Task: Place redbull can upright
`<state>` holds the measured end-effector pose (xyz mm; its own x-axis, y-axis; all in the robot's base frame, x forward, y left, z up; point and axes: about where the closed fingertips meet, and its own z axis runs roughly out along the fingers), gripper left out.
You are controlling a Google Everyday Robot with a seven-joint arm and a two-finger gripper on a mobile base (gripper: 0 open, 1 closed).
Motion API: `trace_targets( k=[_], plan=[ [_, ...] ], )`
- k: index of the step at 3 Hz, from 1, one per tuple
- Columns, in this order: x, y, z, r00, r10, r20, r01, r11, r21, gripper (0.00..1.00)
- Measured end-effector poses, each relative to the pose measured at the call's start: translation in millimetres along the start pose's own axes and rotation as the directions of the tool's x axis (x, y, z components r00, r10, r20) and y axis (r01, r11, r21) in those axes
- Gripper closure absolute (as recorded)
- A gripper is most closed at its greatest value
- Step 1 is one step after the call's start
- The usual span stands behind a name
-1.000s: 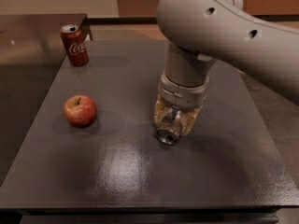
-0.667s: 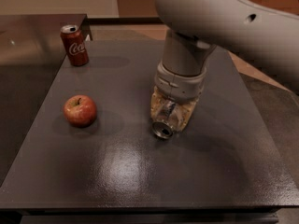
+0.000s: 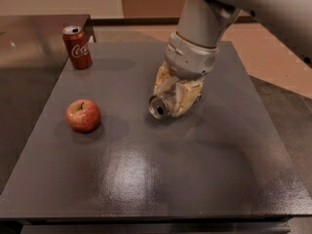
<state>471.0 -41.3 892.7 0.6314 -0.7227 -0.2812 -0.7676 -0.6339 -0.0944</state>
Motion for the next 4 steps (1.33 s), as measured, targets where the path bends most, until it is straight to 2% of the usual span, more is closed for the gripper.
trace_targets(
  k=[1,2,3,4],
  plan=[
    [3,-12,-14,0.968,0.202,0.148,-0.214,0.9746,0.067,1.00],
    [4,-16,-27,0.887,0.345,0.307,-0.389,0.9163,0.094,1.00],
    [6,-14,-37,0.779,0.421,0.464,-0.511,0.8557,0.081,1.00],
    [5,-13,-45,0.652,0.442,0.616,-0.587,0.8089,0.041,1.00]
  ],
)
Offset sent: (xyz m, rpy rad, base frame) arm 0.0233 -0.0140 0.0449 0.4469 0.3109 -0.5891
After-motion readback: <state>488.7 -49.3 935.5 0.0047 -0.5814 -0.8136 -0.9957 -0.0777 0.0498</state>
